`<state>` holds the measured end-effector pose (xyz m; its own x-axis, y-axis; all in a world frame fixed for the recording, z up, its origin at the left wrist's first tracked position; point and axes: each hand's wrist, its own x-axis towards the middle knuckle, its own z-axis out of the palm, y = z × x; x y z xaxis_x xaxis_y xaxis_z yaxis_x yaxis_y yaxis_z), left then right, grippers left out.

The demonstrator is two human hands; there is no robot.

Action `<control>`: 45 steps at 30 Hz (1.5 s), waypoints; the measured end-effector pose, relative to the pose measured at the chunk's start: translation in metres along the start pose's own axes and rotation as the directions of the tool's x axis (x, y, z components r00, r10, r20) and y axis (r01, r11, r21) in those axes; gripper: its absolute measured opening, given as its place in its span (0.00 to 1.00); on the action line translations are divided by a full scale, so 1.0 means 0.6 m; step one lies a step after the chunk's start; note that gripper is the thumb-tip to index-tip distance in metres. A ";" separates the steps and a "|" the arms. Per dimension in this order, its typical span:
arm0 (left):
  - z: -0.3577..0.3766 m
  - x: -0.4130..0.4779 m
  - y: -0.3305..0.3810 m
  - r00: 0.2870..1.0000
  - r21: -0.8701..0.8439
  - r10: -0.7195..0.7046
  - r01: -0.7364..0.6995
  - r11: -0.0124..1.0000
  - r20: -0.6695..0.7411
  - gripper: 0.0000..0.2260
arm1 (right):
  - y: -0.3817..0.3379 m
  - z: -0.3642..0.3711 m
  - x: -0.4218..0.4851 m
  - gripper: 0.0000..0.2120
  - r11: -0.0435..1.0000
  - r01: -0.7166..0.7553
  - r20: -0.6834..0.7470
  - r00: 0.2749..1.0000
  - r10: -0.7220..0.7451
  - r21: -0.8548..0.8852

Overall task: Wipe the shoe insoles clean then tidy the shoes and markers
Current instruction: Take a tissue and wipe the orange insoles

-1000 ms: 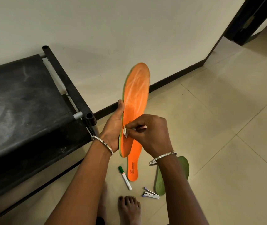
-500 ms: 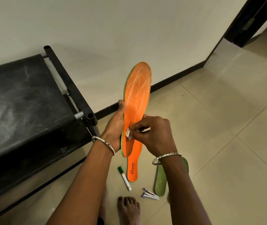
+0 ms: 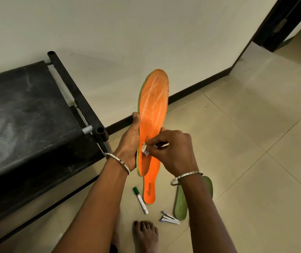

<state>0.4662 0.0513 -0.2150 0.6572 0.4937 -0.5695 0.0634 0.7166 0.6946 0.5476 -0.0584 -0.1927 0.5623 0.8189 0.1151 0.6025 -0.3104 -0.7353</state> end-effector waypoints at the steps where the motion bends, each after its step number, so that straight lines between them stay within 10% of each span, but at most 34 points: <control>1: -0.002 -0.001 0.000 1.000 -0.010 -0.011 0.011 1.000 0.005 0.35 | -0.001 0.001 -0.001 0.05 1.000 -0.001 0.019 1.000 0.001 -0.005; 8: 0.017 -0.009 -0.001 0.992 0.033 -0.009 0.005 0.999 0.123 0.30 | 0.007 0.002 0.011 0.04 0.996 -0.089 -0.369 0.927 0.076 -0.018; 12: 0.015 -0.006 0.004 0.994 -0.012 0.046 -0.045 0.999 0.101 0.30 | 0.011 -0.020 0.009 0.05 0.944 -0.156 -0.362 0.895 0.260 0.292; 18: -0.011 0.005 0.013 0.995 -0.130 0.085 -0.076 0.989 0.060 0.37 | 0.032 -0.071 -0.003 0.12 0.266 -0.211 -0.038 0.714 0.700 0.941; 20: -0.011 0.005 0.014 0.994 -0.161 0.081 -0.069 0.985 0.068 0.37 | 0.031 -0.069 -0.006 0.12 0.214 -0.260 0.050 0.738 0.673 0.942; 25: -0.004 -0.001 0.013 0.994 -0.173 0.068 -0.052 0.984 0.085 0.35 | 0.001 -0.038 0.000 0.09 0.468 -0.274 0.026 0.882 0.470 0.840; 30: -0.004 -0.005 0.014 0.995 -0.276 0.039 -0.013 0.961 0.089 0.35 | 0.000 -0.005 0.002 0.10 0.942 -0.186 -0.055 0.976 0.210 0.279; 38: -0.013 0.001 0.024 0.994 -0.345 0.106 -0.095 0.934 0.013 0.38 | 0.002 -0.036 -0.007 0.07 0.963 -0.206 0.420 0.900 0.117 0.174; 45: -0.009 0.004 0.021 0.995 -0.369 0.099 -0.090 0.925 0.006 0.38 | -0.006 -0.017 -0.003 0.06 0.941 -0.177 0.206 0.971 0.119 0.290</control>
<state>0.4642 0.0641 -0.2102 0.6646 0.5593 -0.4955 -0.2774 0.8004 0.5315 0.5504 -0.0636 -0.1834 0.5010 0.8580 -0.1134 0.3032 -0.2967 -0.9055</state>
